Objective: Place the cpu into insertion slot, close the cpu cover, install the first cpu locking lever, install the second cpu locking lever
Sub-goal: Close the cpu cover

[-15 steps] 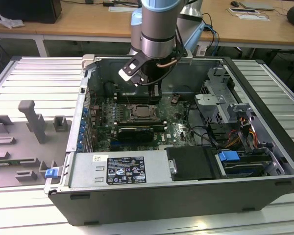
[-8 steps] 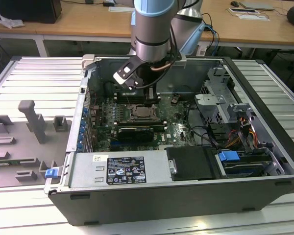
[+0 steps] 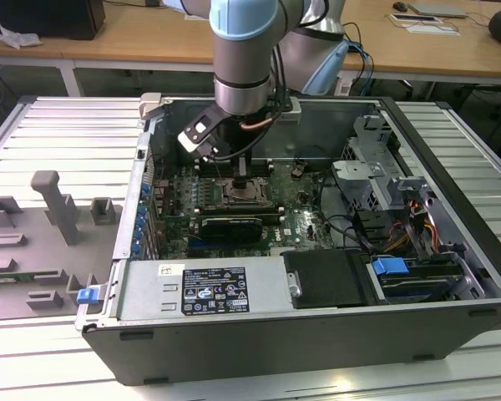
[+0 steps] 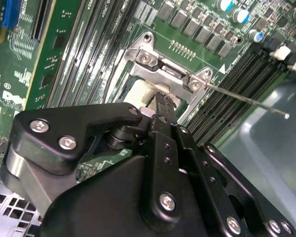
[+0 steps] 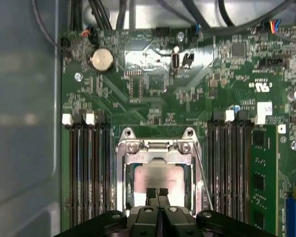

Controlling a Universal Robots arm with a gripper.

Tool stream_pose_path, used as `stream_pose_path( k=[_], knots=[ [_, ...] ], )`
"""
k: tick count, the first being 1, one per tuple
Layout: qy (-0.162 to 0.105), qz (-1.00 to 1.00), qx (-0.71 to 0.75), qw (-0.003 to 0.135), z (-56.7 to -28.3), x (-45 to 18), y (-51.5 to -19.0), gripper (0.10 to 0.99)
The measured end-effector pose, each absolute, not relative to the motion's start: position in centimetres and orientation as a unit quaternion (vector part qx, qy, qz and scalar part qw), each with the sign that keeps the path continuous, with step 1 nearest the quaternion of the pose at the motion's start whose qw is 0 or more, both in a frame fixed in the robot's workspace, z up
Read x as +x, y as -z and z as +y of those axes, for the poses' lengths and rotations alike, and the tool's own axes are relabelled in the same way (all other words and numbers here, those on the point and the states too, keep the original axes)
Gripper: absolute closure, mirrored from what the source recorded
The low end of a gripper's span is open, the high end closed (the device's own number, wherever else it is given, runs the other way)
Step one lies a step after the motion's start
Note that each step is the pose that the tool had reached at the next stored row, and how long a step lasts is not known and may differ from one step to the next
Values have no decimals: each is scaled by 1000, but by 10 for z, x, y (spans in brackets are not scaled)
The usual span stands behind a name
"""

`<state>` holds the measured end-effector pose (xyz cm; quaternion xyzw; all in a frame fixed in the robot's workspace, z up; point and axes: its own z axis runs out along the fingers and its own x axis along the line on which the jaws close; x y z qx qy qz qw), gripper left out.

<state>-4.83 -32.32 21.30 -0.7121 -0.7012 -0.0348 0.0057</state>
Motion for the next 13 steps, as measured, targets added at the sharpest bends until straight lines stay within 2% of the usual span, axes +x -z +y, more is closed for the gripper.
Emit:
stream_pose_path(
  k=[13],
  knots=[
    [34,-701,-712,6,-323,-53,-205,980]
  ],
)
